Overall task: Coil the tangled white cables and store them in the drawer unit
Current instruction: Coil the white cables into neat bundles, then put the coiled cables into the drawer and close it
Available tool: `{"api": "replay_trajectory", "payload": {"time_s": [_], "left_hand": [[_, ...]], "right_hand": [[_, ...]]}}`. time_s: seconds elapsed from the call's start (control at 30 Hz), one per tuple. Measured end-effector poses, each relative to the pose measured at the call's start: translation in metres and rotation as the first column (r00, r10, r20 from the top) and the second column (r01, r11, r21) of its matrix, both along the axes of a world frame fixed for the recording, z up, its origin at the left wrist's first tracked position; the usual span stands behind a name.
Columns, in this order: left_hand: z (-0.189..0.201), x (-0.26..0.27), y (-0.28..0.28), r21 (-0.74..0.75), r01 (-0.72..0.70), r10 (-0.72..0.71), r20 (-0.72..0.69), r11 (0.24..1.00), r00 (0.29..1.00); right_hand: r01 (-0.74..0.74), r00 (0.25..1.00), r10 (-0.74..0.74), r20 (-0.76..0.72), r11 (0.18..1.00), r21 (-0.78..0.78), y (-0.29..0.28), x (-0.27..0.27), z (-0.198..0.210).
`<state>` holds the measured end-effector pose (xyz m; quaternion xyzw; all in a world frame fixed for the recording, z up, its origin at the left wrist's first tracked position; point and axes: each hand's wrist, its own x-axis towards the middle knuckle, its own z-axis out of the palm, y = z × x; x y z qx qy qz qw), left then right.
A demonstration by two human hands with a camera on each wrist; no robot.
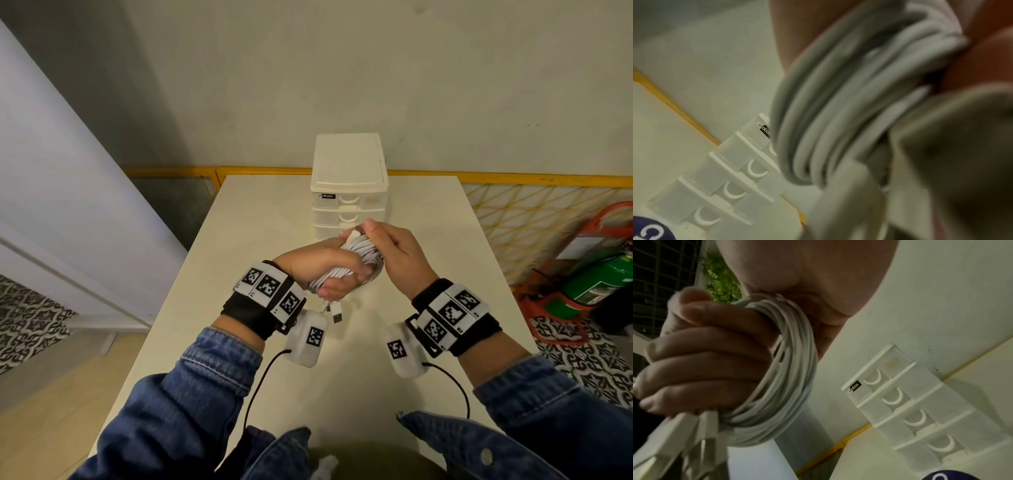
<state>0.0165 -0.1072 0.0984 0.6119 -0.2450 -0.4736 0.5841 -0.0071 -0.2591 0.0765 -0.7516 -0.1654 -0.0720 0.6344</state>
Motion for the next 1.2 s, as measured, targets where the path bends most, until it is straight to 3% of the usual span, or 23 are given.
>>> {"api": "replay_trajectory", "payload": {"time_s": [0.07,0.27,0.4,0.57,0.8,1.03,1.13,1.2], "left_hand": [[0.003,0.000,0.002,-0.039,-0.011,0.011,-0.008,0.999,1.000],[-0.003,0.006,0.007,-0.220,-0.002,-0.007,-0.038,0.975,0.999],[-0.003,0.006,0.010,-0.110,-0.119,0.131,0.116,0.987,0.985],[-0.003,0.006,0.007,0.058,-0.451,0.398,0.382,0.891,0.834],[-0.017,0.001,0.003,-0.085,-0.570,0.560,0.353,0.817,0.750],[-0.030,-0.010,-0.013,-0.251,-0.758,0.779,0.392,0.602,0.489],[-0.027,-0.005,-0.010,-0.275,-0.743,0.778,0.383,0.611,0.498],[-0.026,-0.001,-0.002,-0.257,-0.720,0.748,0.408,0.645,0.524]], "right_hand": [[0.015,0.999,-0.016,0.034,0.999,0.040,0.003,-0.003,0.001],[-0.011,0.986,0.017,0.169,0.999,-0.033,0.007,-0.006,0.005],[-0.005,0.994,0.013,0.106,0.998,-0.070,0.010,-0.005,0.000],[0.135,0.989,-0.130,0.067,0.987,-0.091,0.010,-0.002,-0.005],[0.362,0.932,-0.362,0.012,0.932,-0.006,0.005,0.002,-0.010],[0.534,0.845,-0.519,-0.133,0.835,0.133,0.010,0.006,-0.015],[0.532,0.836,-0.510,-0.202,0.843,0.076,0.013,0.006,-0.020],[0.486,0.856,-0.497,-0.142,0.867,-0.109,0.009,0.007,-0.021]]}}
